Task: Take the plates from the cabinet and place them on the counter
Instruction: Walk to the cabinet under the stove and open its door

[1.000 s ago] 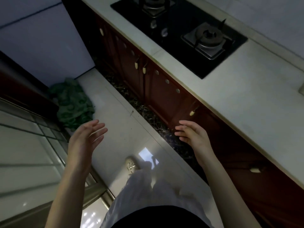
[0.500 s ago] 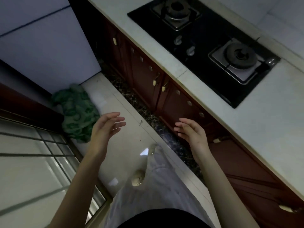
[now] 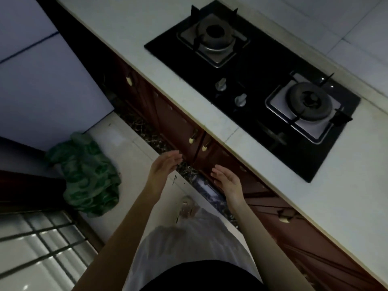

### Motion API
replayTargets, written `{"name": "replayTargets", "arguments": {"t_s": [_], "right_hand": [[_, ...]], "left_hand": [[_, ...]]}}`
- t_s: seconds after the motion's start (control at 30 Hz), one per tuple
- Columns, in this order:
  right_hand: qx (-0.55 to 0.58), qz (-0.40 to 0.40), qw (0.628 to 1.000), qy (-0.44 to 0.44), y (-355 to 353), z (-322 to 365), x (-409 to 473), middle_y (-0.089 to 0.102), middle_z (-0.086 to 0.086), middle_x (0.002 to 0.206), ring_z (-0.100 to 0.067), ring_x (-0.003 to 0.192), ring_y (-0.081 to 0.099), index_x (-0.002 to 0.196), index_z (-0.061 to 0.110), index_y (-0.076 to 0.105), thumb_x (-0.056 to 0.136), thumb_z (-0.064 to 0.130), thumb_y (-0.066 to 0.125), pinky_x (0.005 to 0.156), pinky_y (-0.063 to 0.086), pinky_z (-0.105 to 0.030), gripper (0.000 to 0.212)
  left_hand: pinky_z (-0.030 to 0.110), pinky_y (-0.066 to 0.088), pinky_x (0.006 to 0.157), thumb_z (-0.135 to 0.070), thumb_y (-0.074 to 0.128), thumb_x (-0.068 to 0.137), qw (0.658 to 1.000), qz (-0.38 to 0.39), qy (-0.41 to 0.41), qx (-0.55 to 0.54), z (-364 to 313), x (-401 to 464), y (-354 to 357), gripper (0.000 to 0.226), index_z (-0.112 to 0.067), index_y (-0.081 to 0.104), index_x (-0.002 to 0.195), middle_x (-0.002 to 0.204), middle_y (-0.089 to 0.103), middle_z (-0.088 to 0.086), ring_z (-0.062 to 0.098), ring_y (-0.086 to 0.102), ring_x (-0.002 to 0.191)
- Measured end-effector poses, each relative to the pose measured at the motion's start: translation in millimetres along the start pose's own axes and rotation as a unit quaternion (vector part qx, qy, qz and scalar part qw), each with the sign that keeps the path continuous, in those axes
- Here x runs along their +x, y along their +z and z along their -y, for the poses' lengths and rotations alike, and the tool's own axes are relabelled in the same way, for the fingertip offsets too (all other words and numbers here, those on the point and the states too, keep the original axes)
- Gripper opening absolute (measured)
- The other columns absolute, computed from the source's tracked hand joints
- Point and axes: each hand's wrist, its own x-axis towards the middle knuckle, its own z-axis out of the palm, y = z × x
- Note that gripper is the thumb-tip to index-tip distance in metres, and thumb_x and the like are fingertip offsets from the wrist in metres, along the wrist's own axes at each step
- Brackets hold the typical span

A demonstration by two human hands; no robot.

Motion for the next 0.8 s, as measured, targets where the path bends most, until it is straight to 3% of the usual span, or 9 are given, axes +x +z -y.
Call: {"name": "replayTargets", "arguments": {"t_s": [0.1,0.17,0.27,0.37,0.47,0.57,0.67,0.73,0.8], "right_hand": [[-0.028,-0.007,0.999,0.031,9.6,-0.7,26.5,0.056,-0.032,0.125,-0.031,0.1,0.058,0.121,-0.006,0.053,0.094,-0.003,0.04,0.069,0.046,-0.015,0.03],[-0.033,-0.012,0.998,0.046,14.6,-0.4,40.3,0.053,-0.032,0.128,-0.031,0.108,0.054,0.122,-0.009,0.051,0.093,-0.008,0.036,0.073,0.046,-0.015,0.032],[-0.025,-0.038,0.996,0.075,22.6,-1.6,59.6,0.05,-0.032,0.131,-0.037,0.119,0.051,0.124,-0.012,0.046,0.092,-0.011,0.033,0.075,0.048,-0.012,0.035],[-0.043,-0.055,0.993,0.095,31.3,-1.9,80.5,0.044,-0.037,0.134,-0.046,0.125,0.042,0.127,-0.015,0.042,0.092,-0.011,0.032,0.099,0.04,-0.037,0.036],[-0.03,-0.059,0.991,0.118,38.4,-4.0,102.0,0.043,-0.039,0.133,-0.049,0.125,0.041,0.127,-0.017,0.04,0.091,-0.01,0.036,0.096,0.039,-0.042,0.036],[0.019,-0.071,0.99,0.123,48.7,-6.8,119.3,0.045,-0.044,0.128,-0.051,0.116,0.046,0.119,-0.023,0.043,0.087,-0.018,0.034,0.084,0.045,-0.037,0.033],[0.015,-0.075,0.989,0.13,55.9,-15.4,135.8,0.05,-0.038,0.127,-0.028,0.092,0.055,0.12,-0.014,0.048,0.085,-0.018,0.038,0.06,0.048,-0.01,0.037],[-0.002,-0.074,0.987,0.14,58.2,-23.5,144.6,0.048,-0.025,0.135,-0.019,0.099,0.05,0.131,-0.005,0.041,0.087,-0.011,0.045,0.058,0.044,0.0,0.045],[-0.008,-0.075,0.987,0.142,59.4,-28.5,152.7,0.044,-0.02,0.14,-0.022,0.112,0.048,0.138,0.004,0.034,0.088,-0.006,0.05,0.067,0.044,-0.002,0.054]], "left_hand": [[0.021,0.047,0.087,-0.012,0.045,0.094,0.999,0.018,-0.028,0.03,8.9,38.0,6.5,0.02,-0.016,0.06,0.106,0.104,0.066,0.0,0.012,0.062,0.1],[0.019,0.046,0.085,-0.011,0.046,0.092,0.997,0.034,-0.056,0.047,15.5,58.9,10.7,0.021,-0.021,0.061,0.103,0.105,0.066,-0.002,0.011,0.061,0.101],[0.024,0.044,0.091,-0.003,0.044,0.09,0.986,0.087,-0.098,0.108,28.0,89.0,13.8,0.028,-0.019,0.058,0.109,0.117,0.062,0.008,0.017,0.057,0.11],[0.027,0.039,0.097,-0.002,0.043,0.091,0.974,0.12,-0.131,0.137,36.4,120.3,17.1,0.031,-0.02,0.056,0.113,0.123,0.059,0.011,0.02,0.053,0.116],[0.027,0.037,0.1,0.0,0.042,0.092,0.962,0.144,-0.149,0.175,43.9,144.4,23.6,0.036,-0.008,0.052,0.125,0.13,0.055,0.016,0.024,0.05,0.122],[0.027,0.035,0.1,0.008,0.036,0.09,0.953,0.159,-0.162,0.202,54.4,162.9,31.4,0.043,0.0,0.044,0.132,0.138,0.047,0.022,0.031,0.044,0.129],[0.024,0.035,0.098,0.013,0.034,0.087,0.943,0.179,-0.186,0.21,68.8,175.9,42.0,0.052,0.0,0.038,0.137,0.143,0.042,0.021,0.03,0.041,0.131],[0.02,0.034,0.097,0.015,0.033,0.087,0.939,0.191,-0.189,0.214,80.2,181.8,51.8,0.056,-0.001,0.032,0.14,0.147,0.037,0.02,0.031,0.037,0.134],[0.024,0.031,0.104,0.016,0.032,0.088,0.938,0.193,-0.178,0.228,91.1,189.0,59.4,0.056,0.001,0.028,0.141,0.149,0.031,0.02,0.031,0.032,0.137]]}}
